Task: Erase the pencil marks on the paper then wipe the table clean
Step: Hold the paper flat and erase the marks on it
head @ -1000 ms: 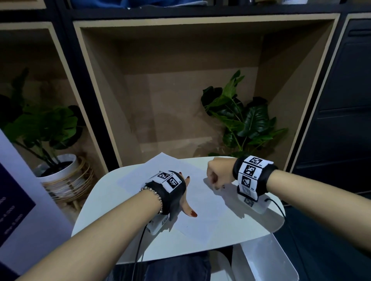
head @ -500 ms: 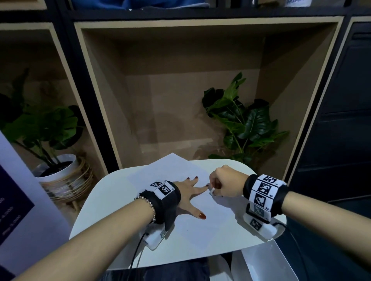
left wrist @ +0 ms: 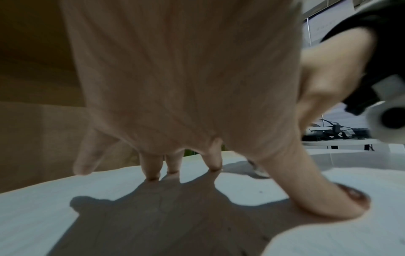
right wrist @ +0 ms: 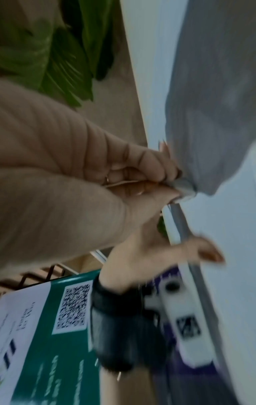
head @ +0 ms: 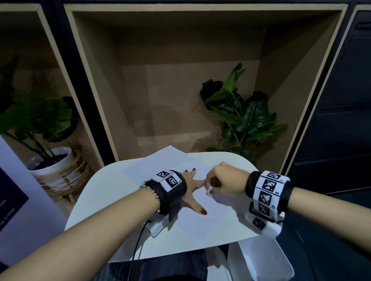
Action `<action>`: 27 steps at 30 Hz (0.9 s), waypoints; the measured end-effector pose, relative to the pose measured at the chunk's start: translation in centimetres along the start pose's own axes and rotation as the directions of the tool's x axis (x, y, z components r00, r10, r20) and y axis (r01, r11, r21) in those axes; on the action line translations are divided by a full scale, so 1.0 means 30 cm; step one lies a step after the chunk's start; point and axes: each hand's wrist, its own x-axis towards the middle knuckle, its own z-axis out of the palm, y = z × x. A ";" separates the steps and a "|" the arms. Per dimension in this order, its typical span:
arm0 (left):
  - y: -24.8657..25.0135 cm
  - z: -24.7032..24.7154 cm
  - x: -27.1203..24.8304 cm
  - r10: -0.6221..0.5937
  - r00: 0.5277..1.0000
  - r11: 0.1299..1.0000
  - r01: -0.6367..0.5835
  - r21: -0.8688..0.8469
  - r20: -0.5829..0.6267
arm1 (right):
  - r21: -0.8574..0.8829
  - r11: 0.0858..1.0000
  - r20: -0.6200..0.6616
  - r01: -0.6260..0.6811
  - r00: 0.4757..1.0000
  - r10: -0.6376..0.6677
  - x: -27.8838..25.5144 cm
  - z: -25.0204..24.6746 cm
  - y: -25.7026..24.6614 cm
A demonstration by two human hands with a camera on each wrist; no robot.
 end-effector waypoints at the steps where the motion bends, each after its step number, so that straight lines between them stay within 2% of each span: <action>1: -0.002 0.004 0.003 -0.002 1.000 1.000 0.002 0.001 -0.006 | -0.020 1.000 -0.025 -0.021 0.999 0.021 0.007 -0.005 0.009; 4: -0.009 0.012 0.011 0.000 1.000 1.000 -0.001 -0.011 -0.020 | -0.032 0.999 -0.056 -0.006 0.998 0.005 0.004 0.015 -0.010; 8: 0.000 -0.002 -0.003 0.000 1.000 1.000 0.000 -0.015 -0.004 | 0.031 0.997 0.044 0.067 0.997 -0.068 -0.018 0.022 -0.042; 13: -0.001 0.008 0.015 -0.022 1.000 0.999 0.022 0.033 -0.005 | -0.068 0.997 -0.027 -0.043 0.999 0.041 0.021 -0.011 0.014; 19: -0.008 0.015 0.028 -0.021 1.000 0.999 0.021 0.043 0.004 | 0.015 0.996 0.099 0.089 0.991 -0.090 -0.034 0.019 -0.034; 24: -0.007 0.014 0.035 -0.030 1.000 0.999 0.031 0.034 -0.007 | -0.091 0.995 -0.002 -0.036 0.999 0.036 0.004 -0.020 0.043; 27: -0.004 0.011 0.038 -0.039 0.999 0.998 0.039 0.042 0.004 | -0.062 0.998 0.013 0.009 1.000 -0.009 -0.016 -0.004 0.027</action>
